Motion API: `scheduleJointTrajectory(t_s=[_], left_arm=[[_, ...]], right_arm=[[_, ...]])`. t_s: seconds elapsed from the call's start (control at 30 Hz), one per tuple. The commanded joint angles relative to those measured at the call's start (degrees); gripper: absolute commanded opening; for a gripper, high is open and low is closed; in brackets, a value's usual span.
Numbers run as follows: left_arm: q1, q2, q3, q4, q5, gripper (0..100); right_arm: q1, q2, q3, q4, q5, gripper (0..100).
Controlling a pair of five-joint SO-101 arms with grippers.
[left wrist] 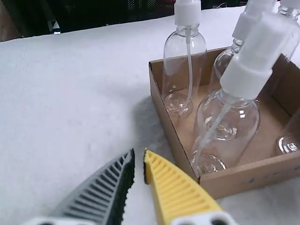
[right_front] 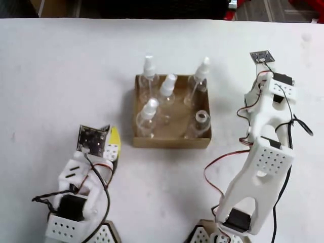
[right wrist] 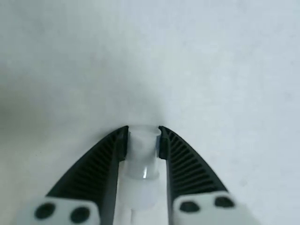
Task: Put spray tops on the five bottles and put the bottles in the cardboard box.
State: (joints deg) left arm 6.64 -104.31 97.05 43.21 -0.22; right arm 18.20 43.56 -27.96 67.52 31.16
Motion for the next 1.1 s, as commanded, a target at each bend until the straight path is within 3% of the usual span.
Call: scheduleJointTrajectory(t_s=[0.0, 0.6, 1.07], left_arm=[[0.31, -0.48, -0.09, 0.62, -0.79, 4], [0.31, -0.48, -0.09, 0.35, -0.79, 4], [0.31, -0.48, -0.09, 0.44, -0.79, 4]], right_arm=[[-0.48, -6.90, -2.20, 3.03, 0.35, 1.5], [-2.15, -17.98, -2.29, 11.47, 0.35, 1.5], [-9.80, -48.75, -1.85, 25.27, -2.11, 1.5]])
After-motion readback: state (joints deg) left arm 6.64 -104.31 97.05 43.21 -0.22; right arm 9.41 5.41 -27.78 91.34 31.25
